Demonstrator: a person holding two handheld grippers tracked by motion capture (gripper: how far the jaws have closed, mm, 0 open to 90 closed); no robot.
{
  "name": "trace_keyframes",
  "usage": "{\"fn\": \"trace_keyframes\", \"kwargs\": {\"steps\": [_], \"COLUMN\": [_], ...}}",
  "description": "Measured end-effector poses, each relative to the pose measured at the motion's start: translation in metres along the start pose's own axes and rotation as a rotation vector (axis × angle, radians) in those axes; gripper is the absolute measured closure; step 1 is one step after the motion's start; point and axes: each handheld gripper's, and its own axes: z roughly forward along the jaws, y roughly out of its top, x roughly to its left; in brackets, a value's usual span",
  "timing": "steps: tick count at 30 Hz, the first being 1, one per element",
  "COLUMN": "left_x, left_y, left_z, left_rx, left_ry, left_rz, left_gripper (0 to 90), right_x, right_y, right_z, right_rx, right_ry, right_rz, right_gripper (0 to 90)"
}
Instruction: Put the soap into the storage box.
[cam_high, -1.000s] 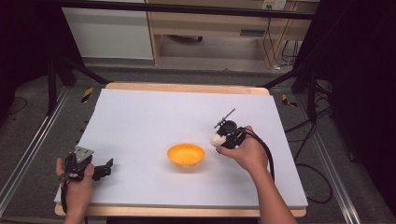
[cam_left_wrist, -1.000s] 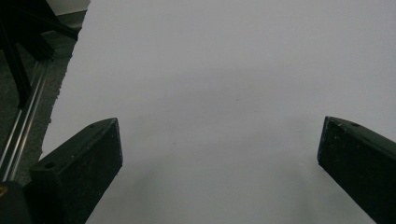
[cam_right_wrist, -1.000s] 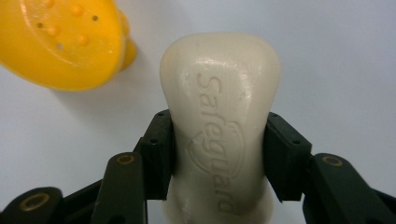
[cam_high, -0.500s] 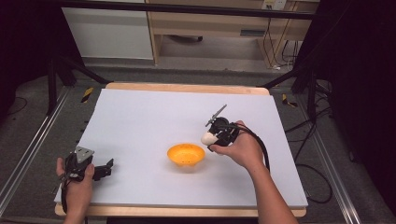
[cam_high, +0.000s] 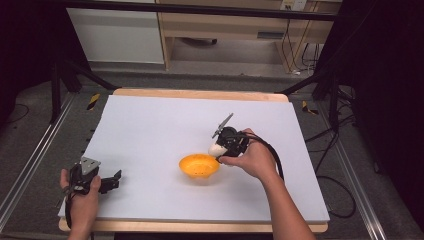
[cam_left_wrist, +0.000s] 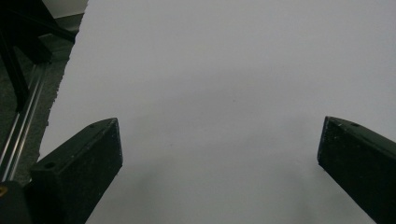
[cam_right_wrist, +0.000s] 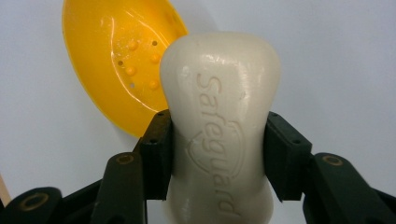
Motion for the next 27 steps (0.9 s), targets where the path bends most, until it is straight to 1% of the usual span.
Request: {"fn": "trace_keyframes", "kwargs": {"steps": [1, 2, 4, 6, 7, 8, 9, 12, 13, 15, 16, 17, 18, 19, 22, 24, 25, 27], "left_x": [0.000, 0.000, 0.000, 0.001, 0.001, 0.001, 0.001, 0.001, 0.001, 0.002, 0.002, 0.002, 0.002, 0.002, 0.002, 0.002, 0.002, 0.002], "left_y": [0.000, 0.000, 0.000, 0.000, 0.000, 0.000, 0.000, 0.000, 0.000, 0.000, 0.000, 0.000, 0.000, 0.000, 0.000, 0.000, 0.000, 0.000], "left_z": [0.000, 0.000, 0.000, 0.000, 0.000, 0.000, 0.000, 0.000, 0.000, 0.000, 0.000, 0.000, 0.000, 0.000, 0.000, 0.000, 0.000, 0.000], "left_rx": [0.000, 0.000, 0.001, 0.001, 0.002, 0.001, 0.001, 0.000, 0.001, 0.000, 0.000, -0.001, -0.001, 0.001, -0.001, -0.001, 0.000, 0.001], "left_ry": [-0.002, -0.003, -0.003, -0.004, -0.006, -0.006, -0.007, -0.007, -0.008, -0.008, -0.008, -0.008, -0.009, -0.011, -0.011, -0.010, -0.010, -0.011], "left_rz": [-0.001, -0.004, -0.005, -0.005, -0.007, -0.007, -0.008, -0.010, -0.010, -0.009, -0.010, -0.010, -0.011, -0.010, -0.013, -0.012, -0.012, -0.014], "left_gripper": [0.0, 0.0, 0.0, 0.0, 0.0, 0.0, 0.0, 0.0, 0.0, 0.0, 0.0, 0.0, 0.0, 0.0, 0.0, 0.0, 0.0, 0.0], "right_x": [0.001, 0.001, 0.004, 0.005, 0.006, 0.007, 0.009, 0.011, 0.012, 0.013, 0.015, 0.015, 0.016, 0.018, 0.022, 0.022, 0.023, 0.025], "right_y": [0.001, 0.002, 0.004, 0.007, 0.008, 0.009, 0.011, 0.015, 0.017, 0.020, 0.021, 0.023, 0.024, 0.026, 0.029, 0.030, 0.031, 0.032], "right_z": [0.001, 0.002, 0.002, 0.003, 0.003, 0.004, 0.004, 0.005, 0.005, 0.006, 0.006, 0.006, 0.007, 0.007, 0.008, 0.010, 0.011, 0.012], "right_rx": [-0.001, -0.005, -0.010, -0.012, -0.007, -0.013, -0.010, -0.020, -0.011, -0.014, -0.007, -0.005, -0.018, -0.019, -0.014, -0.013, -0.018, -0.015], "right_ry": [-0.001, 0.001, 0.006, 0.006, 0.005, 0.005, 0.004, 0.017, 0.019, 0.022, 0.023, 0.027, 0.033, 0.037, 0.043, 0.042, 0.042, 0.047], "right_rz": [0.000, -0.024, -0.030, -0.052, -0.051, -0.063, -0.065, -0.087, -0.080, -0.116, -0.109, -0.123, -0.134, -0.140, -0.155, -0.181, -0.182, -0.198], "right_gripper": [49.9, 49.9, 49.9, 49.9, 49.9, 49.9, 49.9, 49.9, 49.9, 49.9, 49.9, 49.9, 49.9, 49.9, 49.9, 49.8, 49.9, 49.9]}}
